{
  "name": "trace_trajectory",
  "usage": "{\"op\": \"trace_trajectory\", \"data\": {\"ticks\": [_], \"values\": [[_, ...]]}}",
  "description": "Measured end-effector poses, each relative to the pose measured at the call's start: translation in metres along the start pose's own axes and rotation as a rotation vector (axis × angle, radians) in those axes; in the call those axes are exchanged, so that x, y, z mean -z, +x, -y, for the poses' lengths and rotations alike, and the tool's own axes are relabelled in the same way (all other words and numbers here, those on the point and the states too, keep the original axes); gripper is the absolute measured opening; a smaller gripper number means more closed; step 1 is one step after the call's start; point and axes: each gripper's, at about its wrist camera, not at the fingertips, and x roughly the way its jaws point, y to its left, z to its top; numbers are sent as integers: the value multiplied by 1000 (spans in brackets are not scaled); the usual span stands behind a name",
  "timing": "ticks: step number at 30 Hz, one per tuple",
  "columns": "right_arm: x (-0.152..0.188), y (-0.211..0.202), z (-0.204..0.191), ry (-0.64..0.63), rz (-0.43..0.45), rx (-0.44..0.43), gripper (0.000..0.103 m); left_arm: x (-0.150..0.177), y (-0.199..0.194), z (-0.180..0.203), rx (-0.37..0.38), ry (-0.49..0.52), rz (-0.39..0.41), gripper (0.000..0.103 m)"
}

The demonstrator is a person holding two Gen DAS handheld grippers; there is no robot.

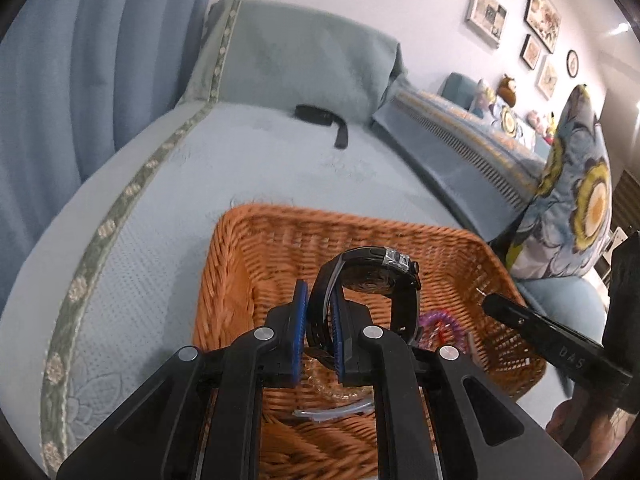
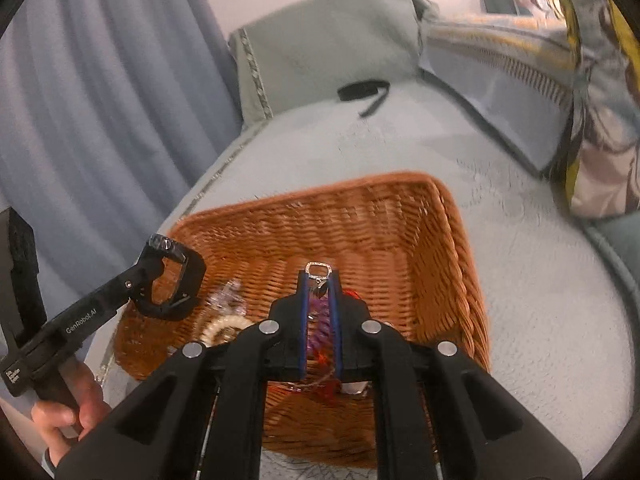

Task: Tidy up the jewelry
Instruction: 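Carry the watch into the basket with the left tool while the right tool drops a charm in, then grasp the small silver ring charm with the left tool while the right tool approaches the silver keys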

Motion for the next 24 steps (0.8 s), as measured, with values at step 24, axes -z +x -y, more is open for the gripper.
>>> {"op": "trace_trajectory", "data": {"ticks": [24], "values": [[53, -76, -18, -64, -14, -91, 33, 41, -122, 5, 163, 31, 106, 41]]}}
